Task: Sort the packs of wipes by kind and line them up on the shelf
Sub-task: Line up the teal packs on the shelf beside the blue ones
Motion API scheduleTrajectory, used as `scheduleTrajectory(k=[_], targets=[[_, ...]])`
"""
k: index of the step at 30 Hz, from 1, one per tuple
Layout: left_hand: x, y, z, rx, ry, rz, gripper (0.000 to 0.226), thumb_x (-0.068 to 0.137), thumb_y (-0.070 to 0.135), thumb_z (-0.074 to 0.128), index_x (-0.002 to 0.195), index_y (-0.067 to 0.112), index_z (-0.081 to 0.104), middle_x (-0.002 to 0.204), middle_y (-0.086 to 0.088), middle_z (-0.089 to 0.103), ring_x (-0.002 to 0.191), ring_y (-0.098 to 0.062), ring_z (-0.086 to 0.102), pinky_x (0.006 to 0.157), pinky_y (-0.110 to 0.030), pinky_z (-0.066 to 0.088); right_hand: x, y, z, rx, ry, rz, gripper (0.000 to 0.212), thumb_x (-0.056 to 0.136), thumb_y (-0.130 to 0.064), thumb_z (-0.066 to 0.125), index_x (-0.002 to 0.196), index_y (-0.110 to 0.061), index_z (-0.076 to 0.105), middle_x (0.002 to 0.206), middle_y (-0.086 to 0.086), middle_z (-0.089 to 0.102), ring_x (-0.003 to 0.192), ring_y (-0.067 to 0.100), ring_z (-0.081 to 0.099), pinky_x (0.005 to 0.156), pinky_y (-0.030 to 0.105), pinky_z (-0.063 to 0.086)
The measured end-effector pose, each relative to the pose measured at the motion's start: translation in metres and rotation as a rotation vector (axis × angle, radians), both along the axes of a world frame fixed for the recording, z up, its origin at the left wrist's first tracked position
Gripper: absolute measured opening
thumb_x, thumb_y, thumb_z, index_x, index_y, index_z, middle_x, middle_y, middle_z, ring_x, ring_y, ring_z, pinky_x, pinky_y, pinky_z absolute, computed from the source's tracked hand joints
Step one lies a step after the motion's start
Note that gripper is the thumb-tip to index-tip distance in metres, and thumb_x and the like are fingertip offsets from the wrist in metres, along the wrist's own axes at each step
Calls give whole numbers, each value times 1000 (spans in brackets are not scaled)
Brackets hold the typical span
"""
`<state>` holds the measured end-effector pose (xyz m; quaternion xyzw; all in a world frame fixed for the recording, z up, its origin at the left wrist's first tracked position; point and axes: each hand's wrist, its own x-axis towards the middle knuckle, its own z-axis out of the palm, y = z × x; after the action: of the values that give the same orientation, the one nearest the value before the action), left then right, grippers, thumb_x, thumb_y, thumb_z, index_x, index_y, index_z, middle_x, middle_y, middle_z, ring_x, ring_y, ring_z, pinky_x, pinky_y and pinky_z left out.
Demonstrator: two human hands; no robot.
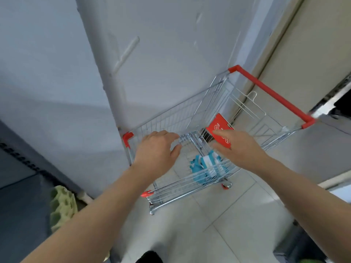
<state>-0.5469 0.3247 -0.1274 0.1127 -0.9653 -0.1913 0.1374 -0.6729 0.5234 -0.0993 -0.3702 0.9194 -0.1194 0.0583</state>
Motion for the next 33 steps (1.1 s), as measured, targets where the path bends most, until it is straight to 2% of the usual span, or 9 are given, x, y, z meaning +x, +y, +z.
scheduleTrajectory(k=[9,14,17,19,23,27,30,31,33], targets=[[-165,-6,-120,218,-289,0,34,97,33,50,127,21,59,119,5,65,110,-15,59,99,-37,46,-168,1,-121,190,-172,-43,48,94,-37,54,138,-21,47,135,1,55,117,19,54,97,31,42],[-235,-13,-208,329,-460,-24,30,95,29,55,123,20,61,119,3,65,111,-16,58,102,-35,43,-247,-2,-207,274,-298,5,44,92,-34,58,133,-18,54,123,6,63,99,14,54,96,32,41],[-266,-13,-263,438,-532,-14,27,93,26,58,119,19,62,115,2,66,108,-18,59,99,-38,46,-283,-4,-261,324,-388,56,51,91,-32,61,138,-14,49,139,6,53,127,20,49,109,35,34],[-280,-9,-298,525,-564,28,26,92,23,61,117,18,63,112,1,66,103,-17,60,97,-36,47,-303,-8,-295,370,-438,87,55,91,-31,62,140,-13,46,143,6,49,132,20,44,111,33,31],[-296,4,-366,698,-654,144,33,88,19,68,120,16,63,114,-2,67,100,-15,62,90,-27,45,-333,-17,-362,479,-509,155,59,88,-29,65,141,-14,44,142,9,49,129,24,45,107,35,36],[-305,23,-420,780,-742,207,46,86,15,70,130,17,57,119,-2,64,95,-10,56,81,-19,39,-346,-19,-420,523,-550,211,61,84,-25,69,139,-14,45,137,7,50,123,23,48,96,28,37],[-311,35,-447,782,-772,242,45,86,13,69,130,21,58,113,-4,63,90,-11,53,81,-20,40,-349,-18,-448,497,-557,248,39,82,-15,68,120,-12,61,106,3,60,100,20,56,78,27,40],[-314,37,-453,770,-765,253,38,87,13,68,124,20,62,107,-3,63,89,-13,54,80,-22,41,-350,-18,-453,485,-568,259,29,82,-13,67,110,-12,66,96,-1,60,95,19,58,73,25,38],[-319,38,-461,748,-727,279,18,88,13,66,105,17,70,98,-1,62,88,-17,58,78,-25,43,-355,-15,-458,477,-603,281,16,84,-11,64,98,-11,70,92,-3,63,88,16,59,69,22,34]])
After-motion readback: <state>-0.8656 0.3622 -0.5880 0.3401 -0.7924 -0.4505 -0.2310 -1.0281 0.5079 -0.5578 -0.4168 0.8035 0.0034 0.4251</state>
